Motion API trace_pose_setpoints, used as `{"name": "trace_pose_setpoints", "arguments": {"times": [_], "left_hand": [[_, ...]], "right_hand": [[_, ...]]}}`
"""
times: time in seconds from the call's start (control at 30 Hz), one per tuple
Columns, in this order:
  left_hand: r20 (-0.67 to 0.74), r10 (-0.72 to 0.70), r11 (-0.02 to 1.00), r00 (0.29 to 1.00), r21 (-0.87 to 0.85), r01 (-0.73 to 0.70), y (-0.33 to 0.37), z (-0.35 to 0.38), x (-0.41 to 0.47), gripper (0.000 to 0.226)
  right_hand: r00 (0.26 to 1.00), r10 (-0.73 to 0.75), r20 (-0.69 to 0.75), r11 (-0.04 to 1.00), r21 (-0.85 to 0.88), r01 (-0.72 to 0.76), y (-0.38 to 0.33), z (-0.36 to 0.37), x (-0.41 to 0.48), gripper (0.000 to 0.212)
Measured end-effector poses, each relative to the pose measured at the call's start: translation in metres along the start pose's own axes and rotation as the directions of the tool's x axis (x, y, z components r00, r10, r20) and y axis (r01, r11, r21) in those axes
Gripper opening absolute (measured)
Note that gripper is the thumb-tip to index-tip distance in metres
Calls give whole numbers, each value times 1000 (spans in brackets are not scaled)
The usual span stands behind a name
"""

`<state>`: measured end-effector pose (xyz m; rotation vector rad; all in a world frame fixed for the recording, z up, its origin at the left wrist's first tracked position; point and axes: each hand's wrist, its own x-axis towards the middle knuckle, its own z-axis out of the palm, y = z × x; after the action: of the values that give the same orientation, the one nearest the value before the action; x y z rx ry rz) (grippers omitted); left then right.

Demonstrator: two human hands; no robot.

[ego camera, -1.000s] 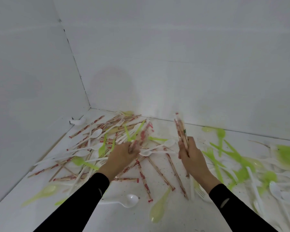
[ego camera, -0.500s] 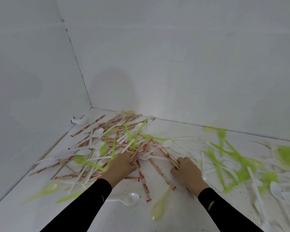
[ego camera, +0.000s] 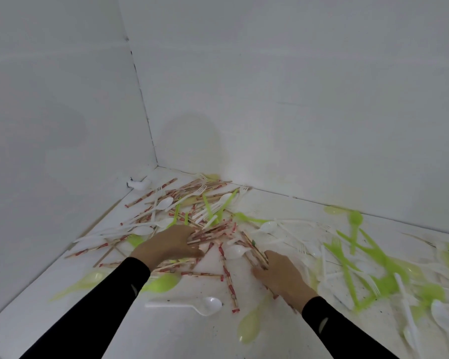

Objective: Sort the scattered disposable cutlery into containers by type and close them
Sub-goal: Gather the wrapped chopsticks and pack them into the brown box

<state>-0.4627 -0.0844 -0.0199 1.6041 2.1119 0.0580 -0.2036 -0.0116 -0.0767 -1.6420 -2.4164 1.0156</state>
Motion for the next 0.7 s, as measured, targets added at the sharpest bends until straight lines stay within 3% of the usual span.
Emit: {"name": "trace_pose_setpoints", "arguments": {"times": [0.07,0.13,0.27,0.43,0.53,0.63,0.7], "left_hand": [[-14,-28,997,999,71,29,-11,-1,-4,41],[4,12,1000,1000,11,-12,-18,3,-11,32],[-27,101,992,995,-67,-103,-17,27,-23,7],[-39,141,982,989,132,-135,-16,56,-22,26],[-66,173,964,983,218,-155,-15,64,-20,23],[-130,239,956,962,206,-209,-17,64,-18,12],[-198,224,973,954,105,-206,-16,56,-17,8]], "right_hand": [[1000,-14,-19,993,-115,12,-3,4,1,21],[998,-32,-49,979,-204,21,-5,3,0,26],[998,22,-58,987,-158,-31,1,-14,0,26],[992,73,103,995,-71,-66,15,-51,-5,24],[965,97,242,994,-73,-82,20,-72,-14,35],[931,91,353,985,-172,-30,20,-80,-21,29],[932,61,358,998,-26,-56,12,-70,-25,25]]}}
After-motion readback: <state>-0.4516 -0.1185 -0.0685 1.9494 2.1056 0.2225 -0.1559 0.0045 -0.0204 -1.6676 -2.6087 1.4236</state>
